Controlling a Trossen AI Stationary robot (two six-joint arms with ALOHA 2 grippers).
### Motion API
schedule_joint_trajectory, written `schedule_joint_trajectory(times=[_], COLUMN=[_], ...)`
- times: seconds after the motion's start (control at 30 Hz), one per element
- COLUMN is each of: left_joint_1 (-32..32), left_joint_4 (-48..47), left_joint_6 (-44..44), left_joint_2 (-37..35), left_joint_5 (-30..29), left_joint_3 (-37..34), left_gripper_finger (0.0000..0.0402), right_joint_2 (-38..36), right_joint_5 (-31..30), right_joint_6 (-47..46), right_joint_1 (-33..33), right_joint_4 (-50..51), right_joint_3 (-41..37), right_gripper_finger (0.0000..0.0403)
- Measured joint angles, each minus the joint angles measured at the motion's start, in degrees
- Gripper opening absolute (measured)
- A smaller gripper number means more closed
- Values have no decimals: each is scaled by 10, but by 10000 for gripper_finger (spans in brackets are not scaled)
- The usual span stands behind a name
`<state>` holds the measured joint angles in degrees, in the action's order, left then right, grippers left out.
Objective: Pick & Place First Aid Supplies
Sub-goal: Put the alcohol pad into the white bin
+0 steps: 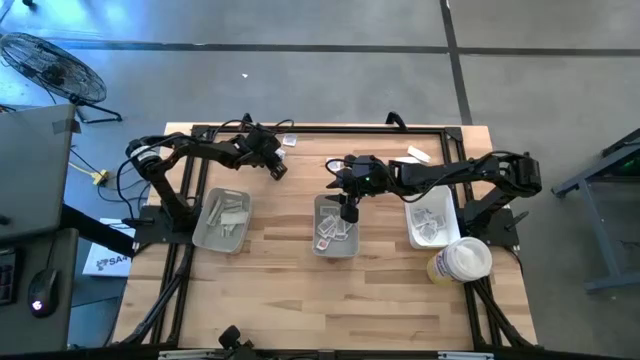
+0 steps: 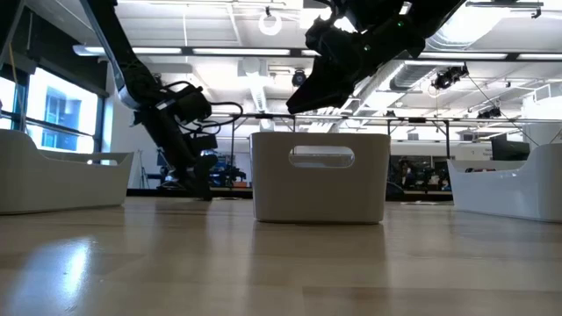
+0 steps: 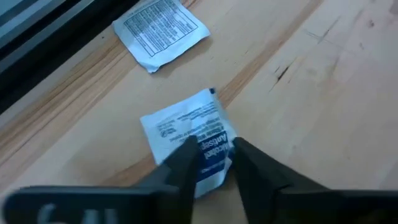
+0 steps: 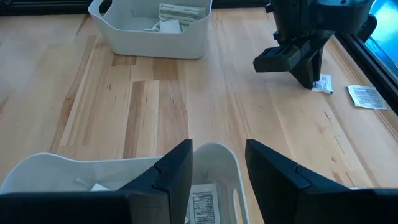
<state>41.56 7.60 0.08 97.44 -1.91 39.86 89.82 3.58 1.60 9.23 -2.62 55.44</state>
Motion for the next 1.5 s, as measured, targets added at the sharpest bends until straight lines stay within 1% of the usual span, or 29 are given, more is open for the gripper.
schedule_joint_trajectory(times=[0.13,0.17,0.2,0.27,0.37,0.43,0.53,0.6,0.7,0.83,0.9,0.97,1.07,1.17,1.33,1.4,1.5], left_joint_1=[0,0,1,1,-4,-11,-26,-47,-81,-129,-147,-160,-175,-185,-184,-185,-186], left_joint_4=[2,2,1,-8,-27,-24,-24,-7,24,59,59,59,64,92,159,171,184], left_joint_6=[-8,-9,-15,-20,-31,-36,-38,-38,-49,-53,-56,-65,-68,-83,-124,-130,-142], left_joint_2=[0,-1,-4,-13,-39,-64,-96,-113,-124,-125,-125,-125,-125,-125,-125,-125,-125], left_joint_5=[-1,4,13,23,54,99,192,248,309,374,390,394,400,409,467,468,469], left_joint_3=[0,0,0,-1,-4,-4,-3,-3,-2,-2,-2,-2,-2,-2,-2,-2,-2], left_gripper_finger=[21,12,8,14,13,5,5,6,3,2,2,3,3,3,3,3,3], right_joint_2=[0,0,0,0,0,0,0,0,2,3,3,3,4,4,4,4,4], right_joint_5=[0,0,0,0,1,1,4,5,13,7,-11,-32,-38,-37,-39,-40,-56], right_joint_6=[-2,-2,-2,-3,-16,-16,-16,-14,-4,53,84,116,146,148,136,128,124], right_joint_1=[0,0,0,0,0,0,0,0,-4,-25,-38,-51,-66,-72,-67,-65,-62], right_joint_4=[0,0,0,0,0,0,-3,-13,-50,-71,-71,-77,-79,-77,-62,-63,-62], right_joint_3=[0,0,0,0,0,0,0,0,0,0,0,0,0,0,0,0,0], right_gripper_finger=[142,142,142,142,142,142,142,142,142,143,147,154,168,181,185,182,175])
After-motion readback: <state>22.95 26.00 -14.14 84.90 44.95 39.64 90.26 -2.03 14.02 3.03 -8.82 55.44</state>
